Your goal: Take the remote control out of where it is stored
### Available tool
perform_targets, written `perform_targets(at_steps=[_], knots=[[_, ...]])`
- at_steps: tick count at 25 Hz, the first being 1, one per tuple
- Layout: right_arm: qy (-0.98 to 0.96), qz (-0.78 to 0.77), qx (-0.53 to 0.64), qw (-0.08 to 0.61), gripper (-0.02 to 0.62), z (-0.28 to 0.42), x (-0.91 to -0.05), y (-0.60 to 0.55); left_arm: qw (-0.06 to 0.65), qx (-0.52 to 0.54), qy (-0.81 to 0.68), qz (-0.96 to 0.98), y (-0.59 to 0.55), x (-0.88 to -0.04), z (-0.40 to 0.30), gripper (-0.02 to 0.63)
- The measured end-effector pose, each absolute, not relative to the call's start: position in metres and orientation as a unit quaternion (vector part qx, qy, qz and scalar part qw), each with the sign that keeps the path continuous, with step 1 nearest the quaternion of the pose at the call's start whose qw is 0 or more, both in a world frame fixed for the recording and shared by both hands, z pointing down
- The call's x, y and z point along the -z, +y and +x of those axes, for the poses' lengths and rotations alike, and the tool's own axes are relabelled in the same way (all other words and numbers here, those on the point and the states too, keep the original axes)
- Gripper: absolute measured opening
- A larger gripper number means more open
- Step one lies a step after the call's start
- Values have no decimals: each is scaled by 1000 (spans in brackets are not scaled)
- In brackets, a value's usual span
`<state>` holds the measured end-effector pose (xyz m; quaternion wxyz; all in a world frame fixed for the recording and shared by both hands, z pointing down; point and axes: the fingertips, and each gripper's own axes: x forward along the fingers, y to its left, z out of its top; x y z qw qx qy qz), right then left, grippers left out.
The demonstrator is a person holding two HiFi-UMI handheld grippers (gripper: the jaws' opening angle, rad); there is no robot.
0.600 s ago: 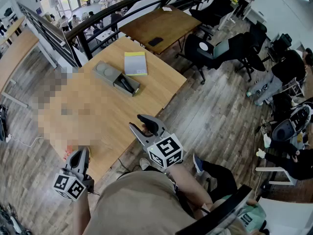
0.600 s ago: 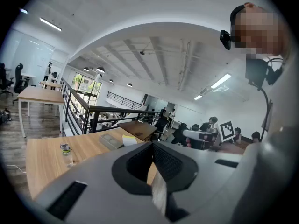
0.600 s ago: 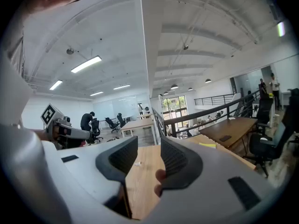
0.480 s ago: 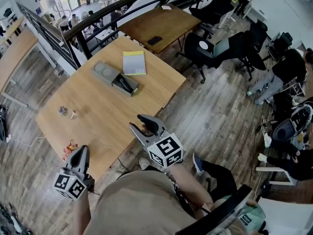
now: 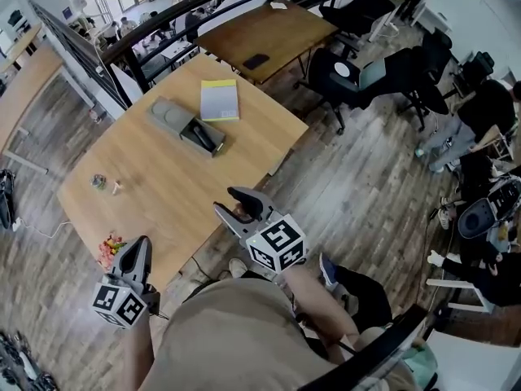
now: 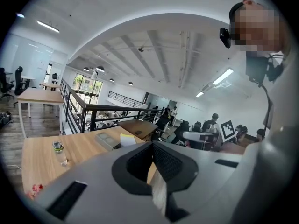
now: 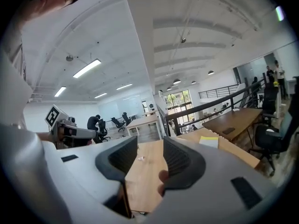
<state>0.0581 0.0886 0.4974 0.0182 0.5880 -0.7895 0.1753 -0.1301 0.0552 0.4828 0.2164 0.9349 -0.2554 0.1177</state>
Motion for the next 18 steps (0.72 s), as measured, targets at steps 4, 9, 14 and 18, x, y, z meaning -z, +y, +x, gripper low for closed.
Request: perform_targets(at_steps=[4,9,14,18], knots=[[-796,578,-177,30,163,60,-502,93,222,-116,-267,931,61,-488,-125,0],[-797,575,-177,41,163,65,-508,101,228,-113,-267,930,71,-496,-117,0],[-793,578,-183,60,163,78,-516,107,235,-114,-274,926,75,-503,-107,1],[-782,591,-189,59,163,89,-515,119,241,-111,-269,926,76,-505,-102,0]])
